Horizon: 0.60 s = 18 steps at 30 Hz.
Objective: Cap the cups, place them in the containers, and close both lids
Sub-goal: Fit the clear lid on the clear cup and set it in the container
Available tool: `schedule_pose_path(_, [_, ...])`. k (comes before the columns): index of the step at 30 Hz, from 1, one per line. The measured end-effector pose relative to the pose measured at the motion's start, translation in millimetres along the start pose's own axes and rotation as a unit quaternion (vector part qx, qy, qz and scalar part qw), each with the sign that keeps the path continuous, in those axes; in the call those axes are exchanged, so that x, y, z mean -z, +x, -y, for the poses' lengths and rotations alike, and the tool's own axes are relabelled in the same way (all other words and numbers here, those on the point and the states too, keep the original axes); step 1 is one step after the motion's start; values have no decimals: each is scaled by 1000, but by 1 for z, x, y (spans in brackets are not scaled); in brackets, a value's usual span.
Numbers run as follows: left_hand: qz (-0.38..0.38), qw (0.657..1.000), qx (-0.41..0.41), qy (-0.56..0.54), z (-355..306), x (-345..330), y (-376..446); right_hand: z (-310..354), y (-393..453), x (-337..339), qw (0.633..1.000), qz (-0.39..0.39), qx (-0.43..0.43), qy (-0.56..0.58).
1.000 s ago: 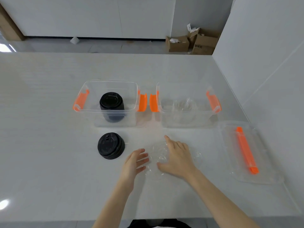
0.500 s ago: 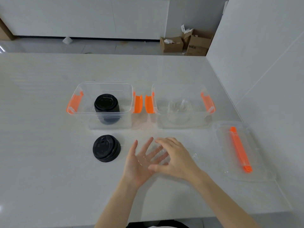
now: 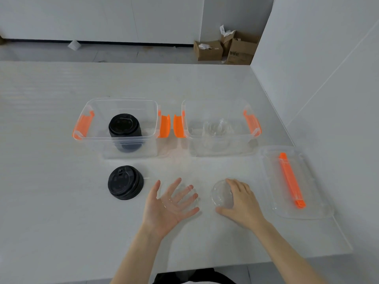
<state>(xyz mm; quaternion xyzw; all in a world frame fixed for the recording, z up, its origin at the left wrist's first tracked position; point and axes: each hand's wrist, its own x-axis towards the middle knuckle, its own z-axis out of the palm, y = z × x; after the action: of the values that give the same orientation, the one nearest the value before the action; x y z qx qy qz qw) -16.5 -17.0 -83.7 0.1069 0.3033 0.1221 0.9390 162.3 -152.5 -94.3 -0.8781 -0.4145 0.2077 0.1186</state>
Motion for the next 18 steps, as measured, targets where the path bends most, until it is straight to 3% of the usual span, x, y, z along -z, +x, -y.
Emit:
schedule_pose_path(3, [-8, 1000, 5, -8, 0, 0, 0, 10, 5, 12, 997, -38, 12, 72])
schedule_pose_path(8, [-19, 1000, 7, 5, -3, -8, 2, 49, 6, 37, 980, -56, 107, 159])
schedule_pose_path(12, [-3, 999, -2, 32, -5, -16, 2, 79, -2, 40, 974, -6, 164, 157])
schedule_pose_path(18, [13, 1000, -21, -11, -7, -20, -5, 99, 0, 20, 970, 29, 213, 114])
